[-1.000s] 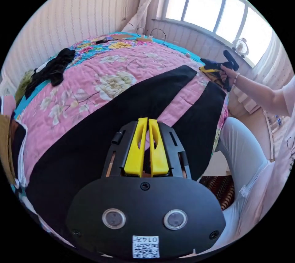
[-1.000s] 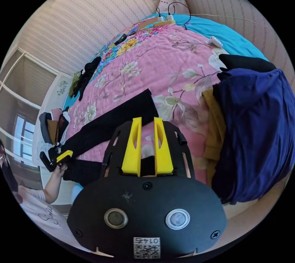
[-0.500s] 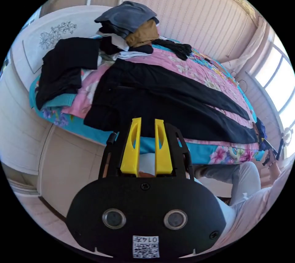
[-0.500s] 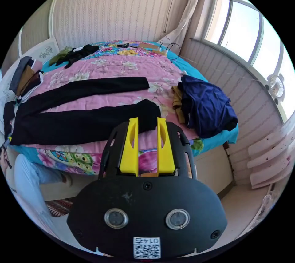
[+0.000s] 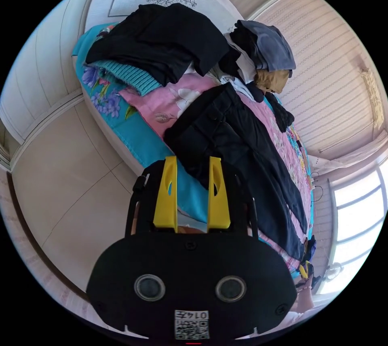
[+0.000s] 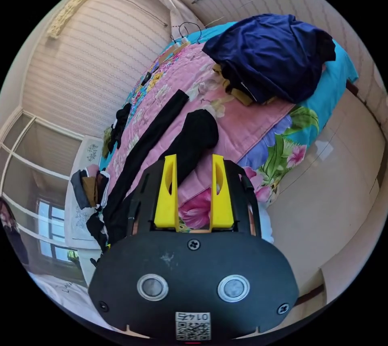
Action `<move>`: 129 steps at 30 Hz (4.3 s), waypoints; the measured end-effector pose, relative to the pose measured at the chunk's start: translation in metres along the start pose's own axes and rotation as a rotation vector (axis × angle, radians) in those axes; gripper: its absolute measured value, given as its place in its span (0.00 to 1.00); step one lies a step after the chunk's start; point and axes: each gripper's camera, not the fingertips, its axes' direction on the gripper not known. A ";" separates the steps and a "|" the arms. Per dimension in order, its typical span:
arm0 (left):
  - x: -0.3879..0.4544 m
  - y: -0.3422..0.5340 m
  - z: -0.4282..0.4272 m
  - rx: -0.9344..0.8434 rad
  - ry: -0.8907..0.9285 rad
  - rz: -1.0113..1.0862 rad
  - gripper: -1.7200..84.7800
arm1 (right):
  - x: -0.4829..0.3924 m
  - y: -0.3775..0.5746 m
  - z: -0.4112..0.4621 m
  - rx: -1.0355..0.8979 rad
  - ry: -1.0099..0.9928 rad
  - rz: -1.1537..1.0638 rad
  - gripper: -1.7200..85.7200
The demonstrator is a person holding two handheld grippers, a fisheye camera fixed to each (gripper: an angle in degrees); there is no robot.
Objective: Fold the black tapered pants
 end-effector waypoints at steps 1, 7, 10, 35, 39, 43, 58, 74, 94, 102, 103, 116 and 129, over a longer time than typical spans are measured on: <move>-0.005 -0.003 -0.002 -0.007 0.001 0.000 0.15 | 0.006 -0.003 0.002 0.009 -0.002 0.020 0.16; -0.023 -0.007 -0.017 0.003 0.011 0.007 0.14 | 0.036 -0.021 0.022 0.029 -0.095 0.132 0.14; -0.034 -0.011 -0.025 0.008 0.017 0.012 0.13 | 0.042 -0.021 0.016 0.091 -0.186 0.141 0.11; -0.037 -0.139 -0.043 0.032 0.442 0.029 0.04 | -0.082 -0.175 0.022 -0.058 -0.007 -0.257 0.05; -0.008 -0.177 -0.003 0.049 0.430 -0.025 0.05 | -0.086 -0.221 0.074 -0.154 0.101 -0.136 0.05; 0.016 -0.197 0.038 0.054 0.310 -0.008 0.06 | -0.072 -0.251 0.113 -0.153 -0.011 0.052 0.06; -0.022 -0.100 0.040 0.014 0.215 -0.025 0.11 | -0.004 -0.150 0.127 -0.098 -0.229 -0.001 0.12; 0.038 -0.106 0.085 -0.011 0.401 -0.125 0.02 | -0.067 -0.158 0.179 -0.016 -0.605 0.084 0.04; 0.142 0.026 -0.011 -0.066 -0.056 0.421 0.06 | -0.122 0.051 0.074 -0.200 0.231 -0.330 0.09; 0.321 0.084 -0.028 0.005 0.069 0.853 0.07 | -0.244 0.135 0.103 -0.073 0.770 -0.844 0.12; 0.354 0.098 -0.020 0.001 0.125 0.909 0.07 | -0.256 0.144 0.110 -0.077 0.799 -0.886 0.13; 0.666 0.306 0.098 -0.231 0.648 1.423 0.07 | -0.307 0.220 0.108 0.278 1.139 -1.178 0.02; 0.785 0.396 0.176 -0.383 0.647 1.518 0.08 | -0.255 0.223 0.082 0.261 1.114 -1.231 0.01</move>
